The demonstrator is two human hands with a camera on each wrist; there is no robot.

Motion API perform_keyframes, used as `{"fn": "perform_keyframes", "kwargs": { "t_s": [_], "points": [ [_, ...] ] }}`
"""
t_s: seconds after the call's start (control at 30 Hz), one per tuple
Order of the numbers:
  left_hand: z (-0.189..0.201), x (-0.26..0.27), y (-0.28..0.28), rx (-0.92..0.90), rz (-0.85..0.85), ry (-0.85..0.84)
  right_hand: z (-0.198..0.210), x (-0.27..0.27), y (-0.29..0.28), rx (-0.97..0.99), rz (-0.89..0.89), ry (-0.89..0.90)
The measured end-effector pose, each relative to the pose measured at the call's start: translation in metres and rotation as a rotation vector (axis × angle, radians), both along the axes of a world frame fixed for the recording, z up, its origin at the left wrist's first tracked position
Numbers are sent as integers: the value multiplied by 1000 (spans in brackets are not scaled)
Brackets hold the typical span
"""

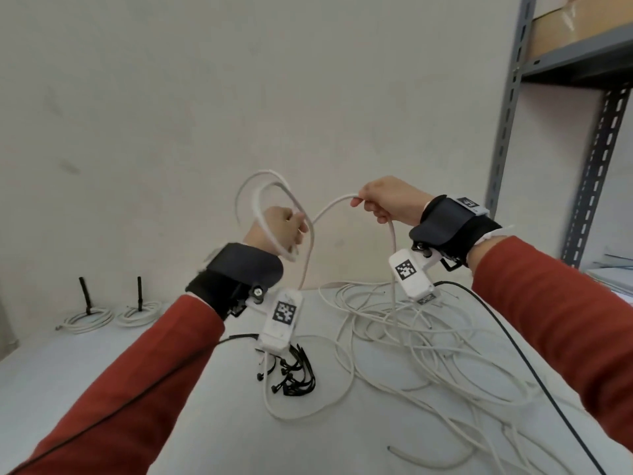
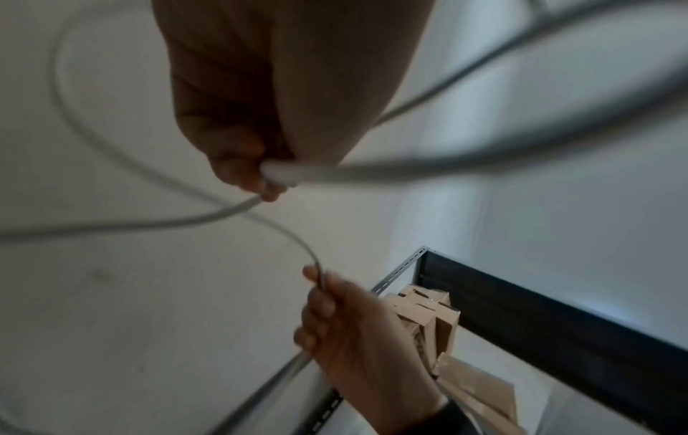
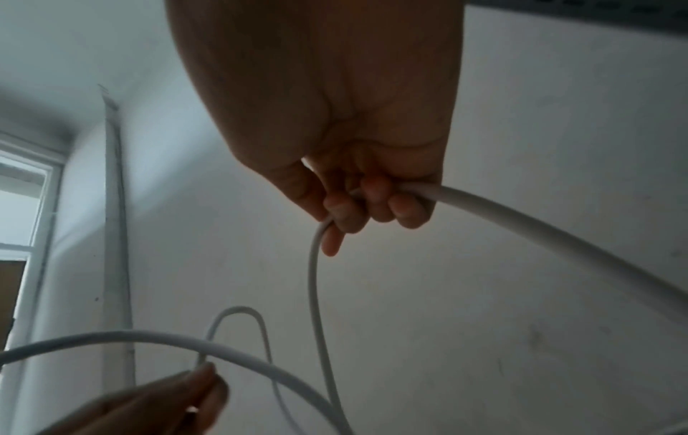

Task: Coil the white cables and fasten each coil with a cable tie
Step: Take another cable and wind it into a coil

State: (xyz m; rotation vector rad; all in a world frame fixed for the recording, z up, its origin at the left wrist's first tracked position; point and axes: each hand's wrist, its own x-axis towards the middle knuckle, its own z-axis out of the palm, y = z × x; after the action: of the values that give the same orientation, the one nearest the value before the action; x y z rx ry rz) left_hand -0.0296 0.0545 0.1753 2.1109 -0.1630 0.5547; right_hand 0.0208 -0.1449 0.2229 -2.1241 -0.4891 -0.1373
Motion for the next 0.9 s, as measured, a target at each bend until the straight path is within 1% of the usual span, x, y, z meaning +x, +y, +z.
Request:
{"fn": "perform_keyframes", "kwargs": {
  "t_s": [0.1,0.23,0.27,0.33,0.43,0.5,0.6,0.7,0.73,0.77,0.83,0.87,0.9],
  "points": [
    [6,6,20,346,207,-44,-16,4,-21,-80,-50,-97],
    [-1,17,46,788,378,-72,-33,11,-42,7,-139,-148],
    [-4,18,53,855,419,-68,-36,14,-45,46,-161,-148],
    [-8,17,71,920,492,-59,-37,20,-49,139,-188,-121],
    [-15,12,101,912,539,-39,-33,22,-48,256,-177,-111],
    [-21,6,122,805,559,-31,-27,19,-45,332,-186,-160],
    [-38,-8,150,585,546,3,-17,14,-36,461,-172,-226],
    [-62,-26,168,284,540,180,-9,11,-23,530,-121,-258],
    [-72,-31,172,140,525,240,-7,9,-17,543,-95,-256],
    [-83,-36,178,-44,484,303,-6,7,-11,552,-60,-241],
    [-106,-47,190,-468,356,426,-3,2,3,567,29,-169],
    [-117,-53,196,-636,293,478,-1,-1,11,571,76,-125],
    [-130,-61,202,-743,257,522,0,-5,19,569,122,-92]
  ]
}}
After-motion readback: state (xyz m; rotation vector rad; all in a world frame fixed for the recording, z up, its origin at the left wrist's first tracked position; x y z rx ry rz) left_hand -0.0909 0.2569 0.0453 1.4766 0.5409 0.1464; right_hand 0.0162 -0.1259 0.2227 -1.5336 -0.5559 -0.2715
